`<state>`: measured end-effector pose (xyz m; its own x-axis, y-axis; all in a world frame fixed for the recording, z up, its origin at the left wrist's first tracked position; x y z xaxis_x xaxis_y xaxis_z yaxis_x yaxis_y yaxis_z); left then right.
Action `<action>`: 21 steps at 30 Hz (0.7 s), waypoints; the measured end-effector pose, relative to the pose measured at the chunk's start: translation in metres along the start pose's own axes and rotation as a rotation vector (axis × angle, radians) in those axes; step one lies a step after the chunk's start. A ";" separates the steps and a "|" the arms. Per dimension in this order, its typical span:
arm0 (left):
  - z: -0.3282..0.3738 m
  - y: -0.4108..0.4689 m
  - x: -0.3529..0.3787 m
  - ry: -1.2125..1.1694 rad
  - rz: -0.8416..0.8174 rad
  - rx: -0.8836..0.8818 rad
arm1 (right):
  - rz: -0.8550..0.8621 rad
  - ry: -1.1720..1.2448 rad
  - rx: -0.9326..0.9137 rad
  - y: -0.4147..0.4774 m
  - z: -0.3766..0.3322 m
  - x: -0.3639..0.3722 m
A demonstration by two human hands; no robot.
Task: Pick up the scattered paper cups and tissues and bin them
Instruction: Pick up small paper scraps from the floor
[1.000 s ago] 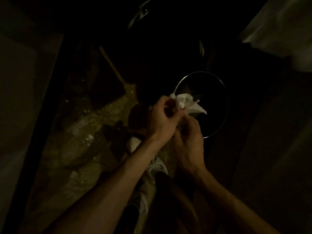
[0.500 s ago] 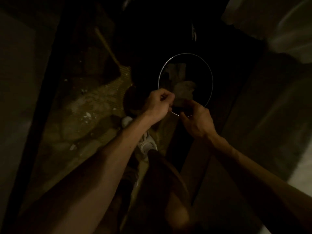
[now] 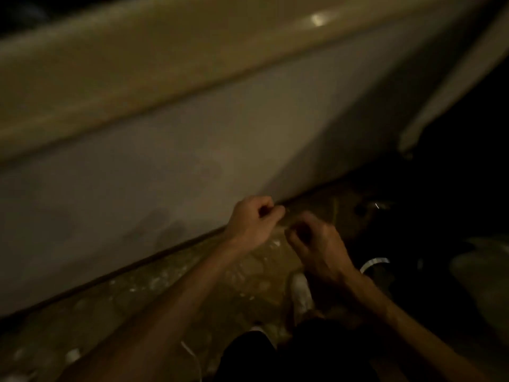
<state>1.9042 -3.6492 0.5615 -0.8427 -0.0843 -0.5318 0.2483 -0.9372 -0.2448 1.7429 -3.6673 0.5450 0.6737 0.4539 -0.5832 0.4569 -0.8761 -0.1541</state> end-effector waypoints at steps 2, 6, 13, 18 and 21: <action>0.016 -0.064 -0.088 -0.099 0.180 -0.006 | -0.129 0.019 -0.163 -0.009 -0.087 0.019; 0.035 -0.201 -0.240 -0.194 0.596 -0.017 | -0.355 0.051 -0.487 -0.035 -0.254 0.062; 0.037 -0.420 -0.328 -0.266 1.575 -0.048 | -0.793 0.128 -0.906 -0.100 -0.433 0.135; 0.043 -0.489 -0.297 -0.209 1.794 -0.241 | -1.065 0.125 -1.104 -0.153 -0.472 0.176; 0.041 -0.508 -0.268 -0.114 1.414 -0.430 | -1.238 0.095 -1.192 -0.168 -0.468 0.194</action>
<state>1.9842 -3.1645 0.8610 0.1861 -0.8640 -0.4678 0.9768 0.1112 0.1831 2.0684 -3.3558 0.8307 -0.3752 0.7594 -0.5316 0.8069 0.5498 0.2160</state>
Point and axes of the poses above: each hand's wrist, its own y-axis towards the middle knuckle, its own x-axis out of the palm, z = x × y, the point moved 3 cm from there along y, towards the middle knuckle, and after that the axes turned 4 degrees about y, right-handed, at the moved point
